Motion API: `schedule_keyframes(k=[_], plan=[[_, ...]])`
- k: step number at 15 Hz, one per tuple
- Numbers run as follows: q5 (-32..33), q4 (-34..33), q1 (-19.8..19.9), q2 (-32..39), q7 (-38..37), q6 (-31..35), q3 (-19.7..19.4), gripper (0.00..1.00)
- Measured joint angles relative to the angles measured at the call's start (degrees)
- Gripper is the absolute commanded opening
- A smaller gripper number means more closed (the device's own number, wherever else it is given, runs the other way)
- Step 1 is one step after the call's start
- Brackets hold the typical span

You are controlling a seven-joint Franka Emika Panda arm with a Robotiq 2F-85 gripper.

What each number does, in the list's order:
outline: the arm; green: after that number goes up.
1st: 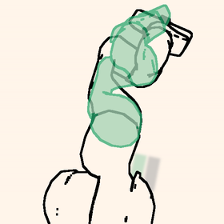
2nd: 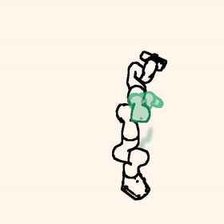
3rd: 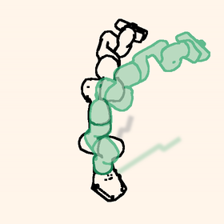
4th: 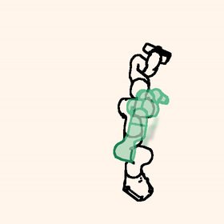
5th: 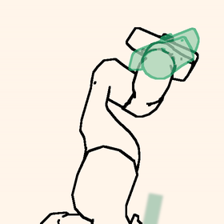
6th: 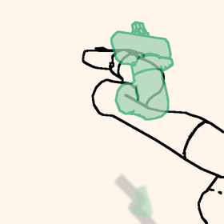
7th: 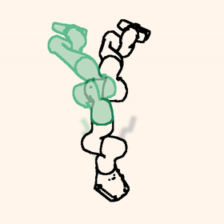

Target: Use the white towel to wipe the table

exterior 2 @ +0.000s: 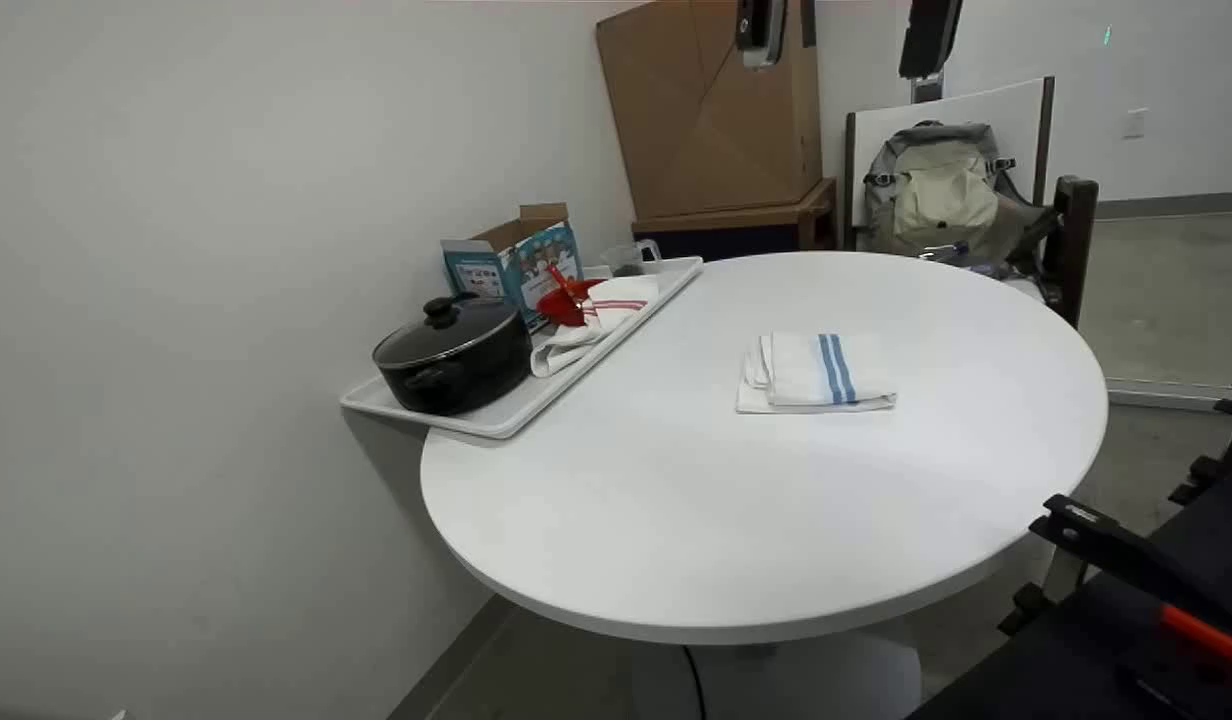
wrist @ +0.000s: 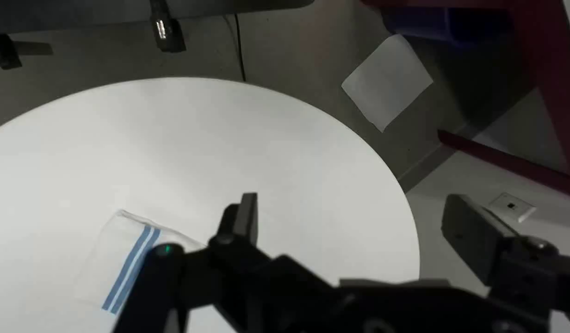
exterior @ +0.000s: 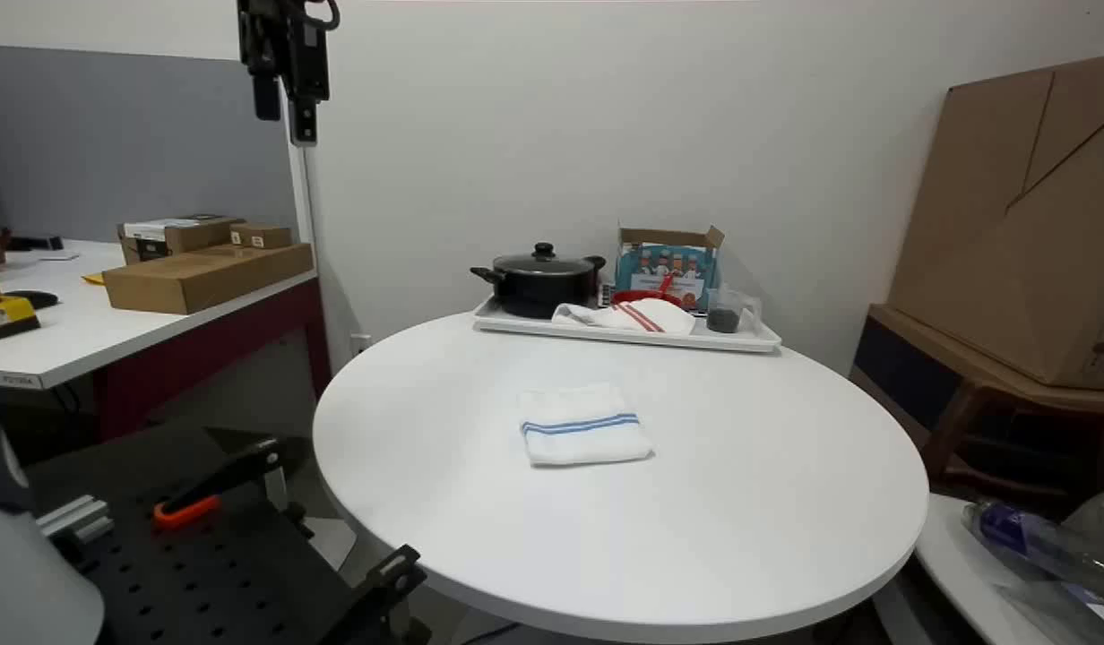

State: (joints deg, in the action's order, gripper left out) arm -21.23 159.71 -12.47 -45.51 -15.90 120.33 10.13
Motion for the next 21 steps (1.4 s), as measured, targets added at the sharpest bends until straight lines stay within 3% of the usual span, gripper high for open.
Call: schedule_keyframes(k=[5, 10, 15, 21], plan=[[0.3, -0.3, 1.2, 0.5, 0.2, 0.3, -0.6, 1.00], [2.6, -0.7, 7.1, 4.0, 1.9, 6.0, -3.0, 1.00], [6.0, -2.2, 11.2, 12.1, 3.7, 15.0, -5.1, 1.00], [8.5, -8.9, 12.4, 27.1, 8.7, 21.5, -8.9, 1.00]])
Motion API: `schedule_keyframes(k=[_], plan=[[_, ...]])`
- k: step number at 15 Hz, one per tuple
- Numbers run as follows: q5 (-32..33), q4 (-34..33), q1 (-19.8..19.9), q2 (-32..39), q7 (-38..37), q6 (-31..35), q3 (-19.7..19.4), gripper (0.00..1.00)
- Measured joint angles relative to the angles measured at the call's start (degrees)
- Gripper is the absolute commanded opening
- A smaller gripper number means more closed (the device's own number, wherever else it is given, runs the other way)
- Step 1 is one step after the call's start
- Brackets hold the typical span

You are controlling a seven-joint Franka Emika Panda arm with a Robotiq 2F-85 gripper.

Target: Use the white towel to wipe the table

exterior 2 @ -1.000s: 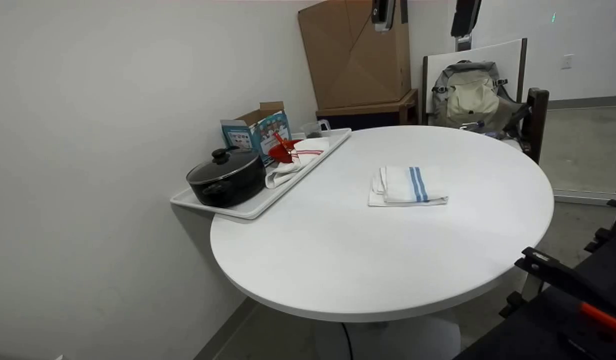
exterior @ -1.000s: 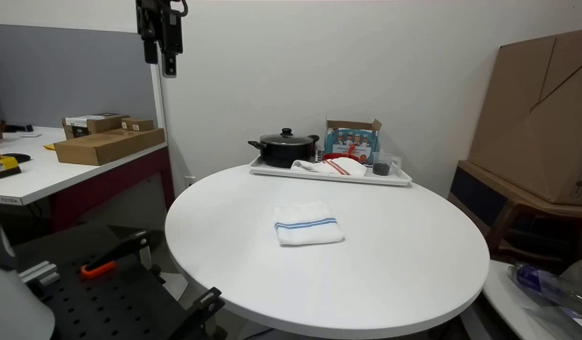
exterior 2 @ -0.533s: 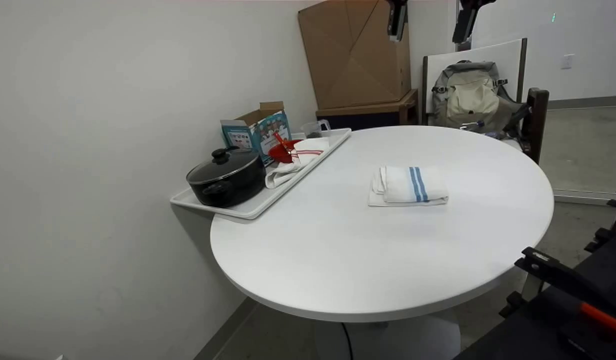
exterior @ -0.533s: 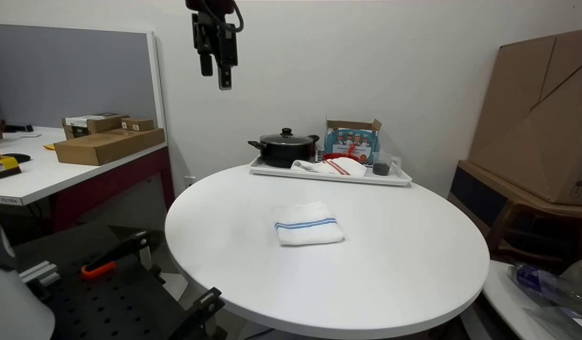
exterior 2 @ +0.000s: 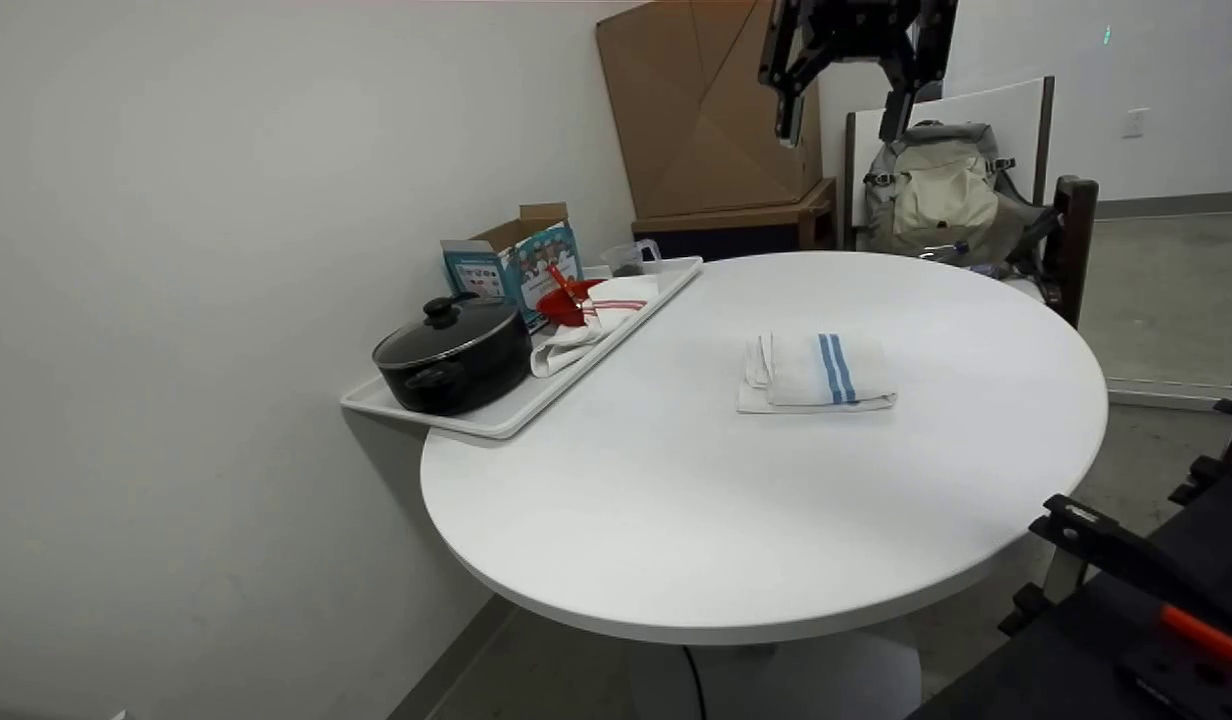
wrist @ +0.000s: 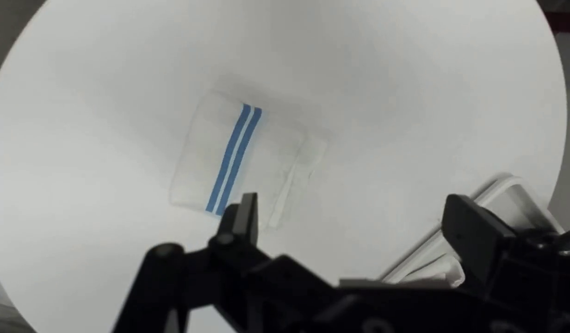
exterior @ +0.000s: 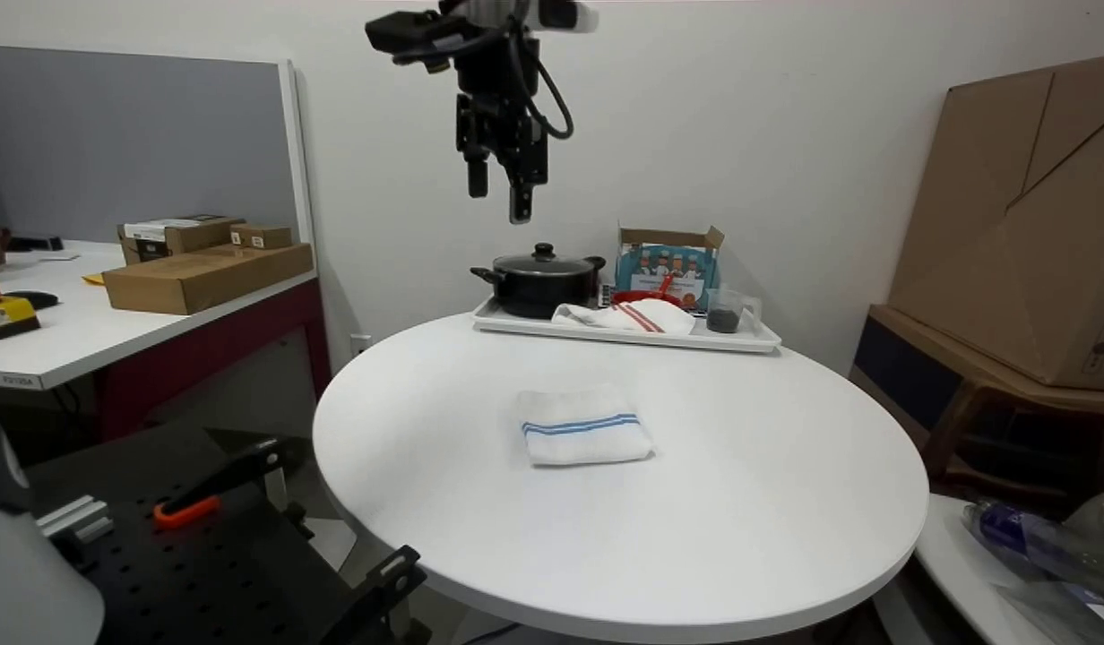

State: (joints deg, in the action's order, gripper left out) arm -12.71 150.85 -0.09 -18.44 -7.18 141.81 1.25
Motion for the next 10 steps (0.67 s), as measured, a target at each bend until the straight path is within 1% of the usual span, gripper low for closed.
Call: schedule_keyframes(k=[5, 7, 10], plan=[[-0.1, -11.0, 0.6, 14.7, 6.1, 0.3, -3.6, 1.00], [-0.1, -15.4, 1.2, 20.2, 7.5, 0.9, -4.0, 1.00], [-0.1, -21.1, 1.5, 28.2, 7.9, 3.5, -3.9, 1.00]])
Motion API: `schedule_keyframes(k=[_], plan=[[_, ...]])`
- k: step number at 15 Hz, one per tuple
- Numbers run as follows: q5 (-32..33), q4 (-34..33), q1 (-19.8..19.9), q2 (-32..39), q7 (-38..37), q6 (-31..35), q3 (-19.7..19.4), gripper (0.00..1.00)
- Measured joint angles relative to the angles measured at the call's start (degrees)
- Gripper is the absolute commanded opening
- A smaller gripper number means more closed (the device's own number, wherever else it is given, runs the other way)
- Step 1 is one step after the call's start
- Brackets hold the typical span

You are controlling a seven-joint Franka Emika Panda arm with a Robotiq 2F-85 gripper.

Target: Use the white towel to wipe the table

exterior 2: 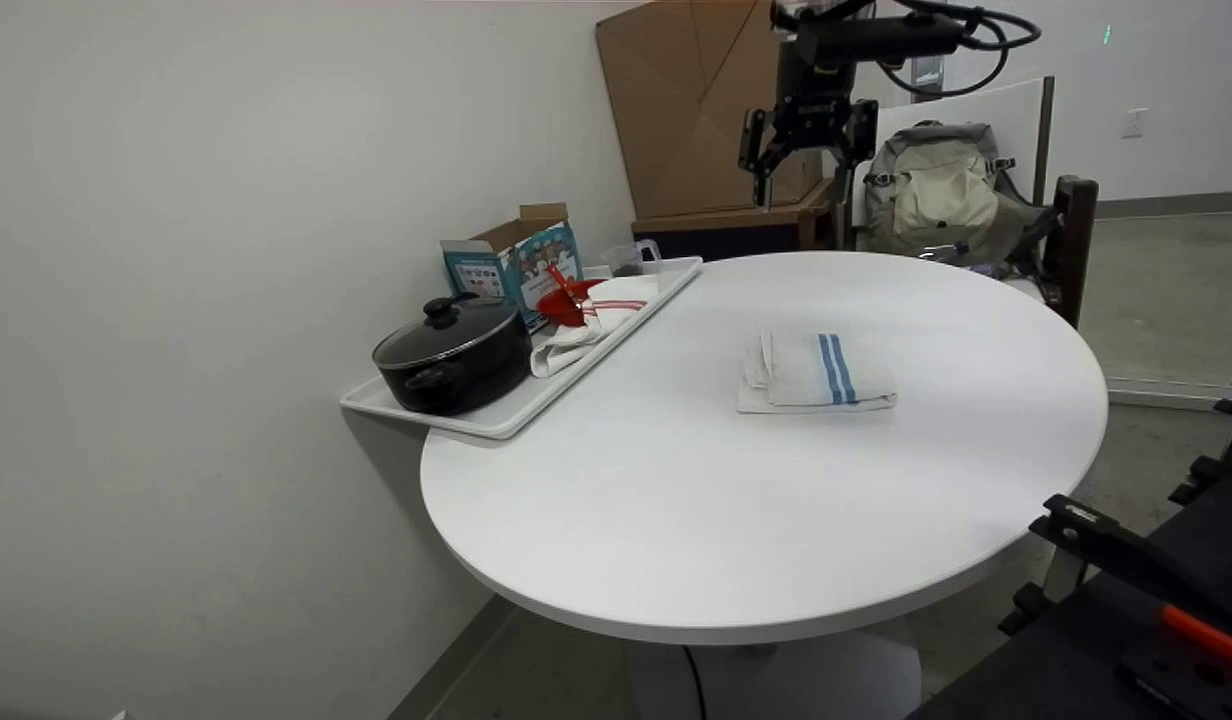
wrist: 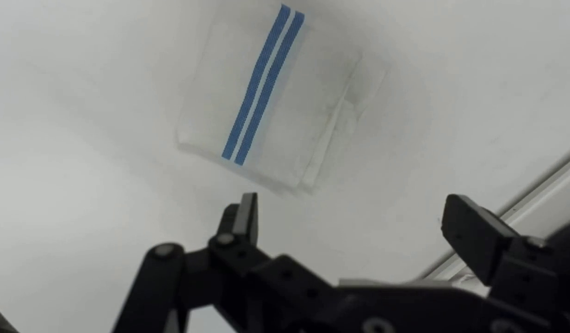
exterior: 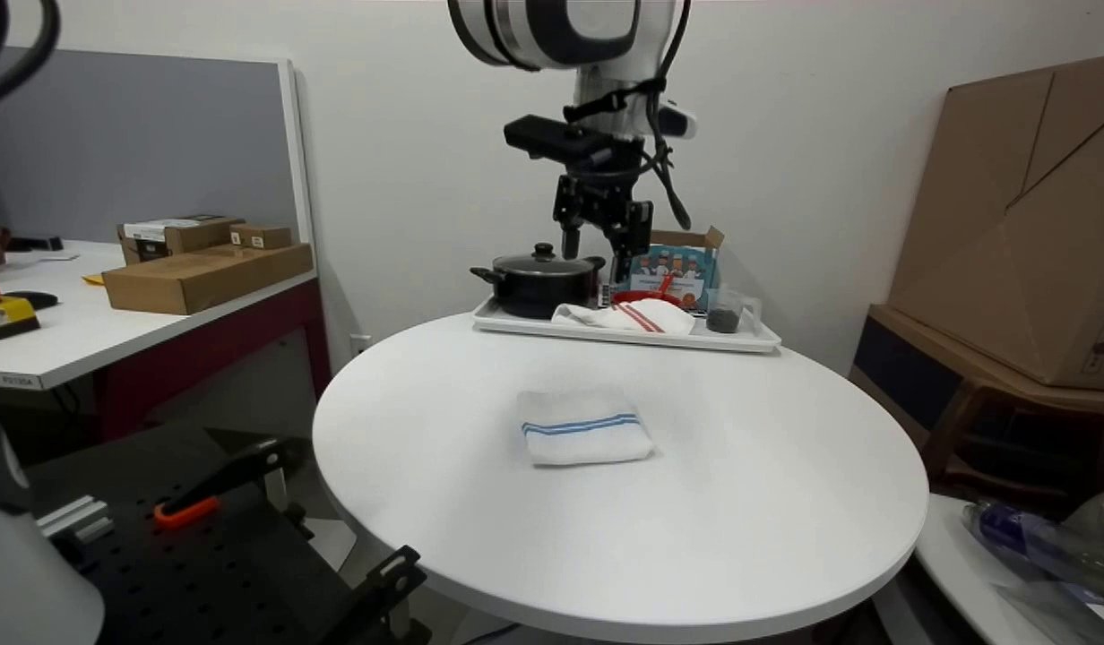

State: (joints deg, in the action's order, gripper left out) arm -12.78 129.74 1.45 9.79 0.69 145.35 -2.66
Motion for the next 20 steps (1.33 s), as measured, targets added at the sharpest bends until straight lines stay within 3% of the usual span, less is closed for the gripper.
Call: schedule_keyframes(k=[7, 16, 17, 20], plan=[[2.2, -8.0, -0.3, 15.1, -0.1, 3.3, 1.2, 1.00], [5.6, -12.6, -1.0, 26.7, -0.9, 3.3, 1.5, 1.00], [6.0, -13.1, -1.0, 27.8, -0.9, 3.3, 1.4, 0.81], [7.5, -14.5, -1.2, 30.6, -0.9, 3.3, 1.1, 0.60]])
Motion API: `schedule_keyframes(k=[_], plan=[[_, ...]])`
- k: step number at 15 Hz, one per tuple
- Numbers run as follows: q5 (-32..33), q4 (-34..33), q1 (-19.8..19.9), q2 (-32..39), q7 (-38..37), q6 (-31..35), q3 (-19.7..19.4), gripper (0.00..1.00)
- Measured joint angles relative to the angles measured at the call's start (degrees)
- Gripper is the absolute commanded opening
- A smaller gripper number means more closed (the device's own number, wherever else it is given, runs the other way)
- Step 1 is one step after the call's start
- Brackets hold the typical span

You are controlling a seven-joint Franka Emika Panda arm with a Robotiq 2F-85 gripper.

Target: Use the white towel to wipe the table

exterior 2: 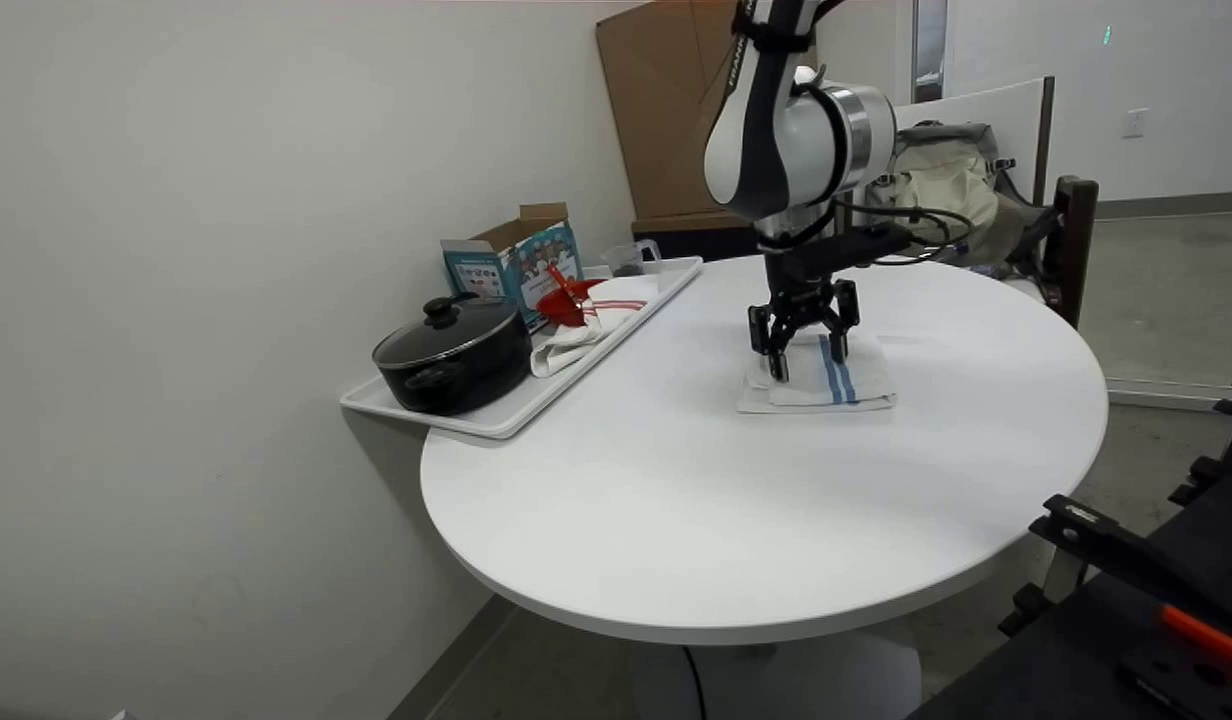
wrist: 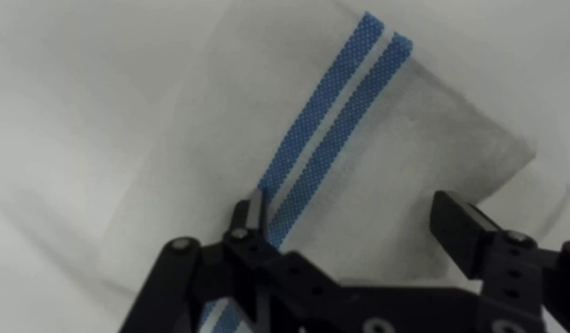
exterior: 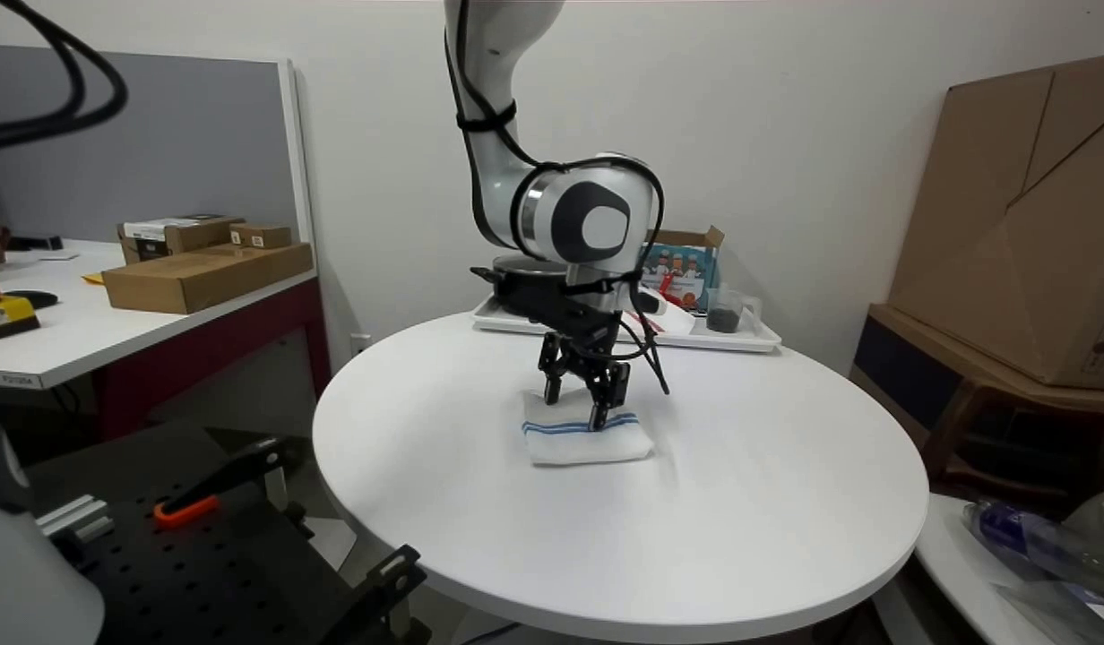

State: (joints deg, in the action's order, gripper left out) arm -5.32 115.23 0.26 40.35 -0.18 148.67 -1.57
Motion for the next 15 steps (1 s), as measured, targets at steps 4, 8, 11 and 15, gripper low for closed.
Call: schedule_keyframes(k=[4, 8, 11, 15], plan=[[2.1, -1.5, -0.2, 0.9, 0.0, 0.0, -0.6, 0.28], [3.4, -2.4, -0.5, 0.9, 0.0, -0.1, -0.9, 0.06], [3.5, -2.5, -0.5, 0.9, 0.0, -0.2, -0.9, 0.05], [3.5, -2.9, -0.1, 1.1, 0.1, -0.9, -0.9, 0.07]])
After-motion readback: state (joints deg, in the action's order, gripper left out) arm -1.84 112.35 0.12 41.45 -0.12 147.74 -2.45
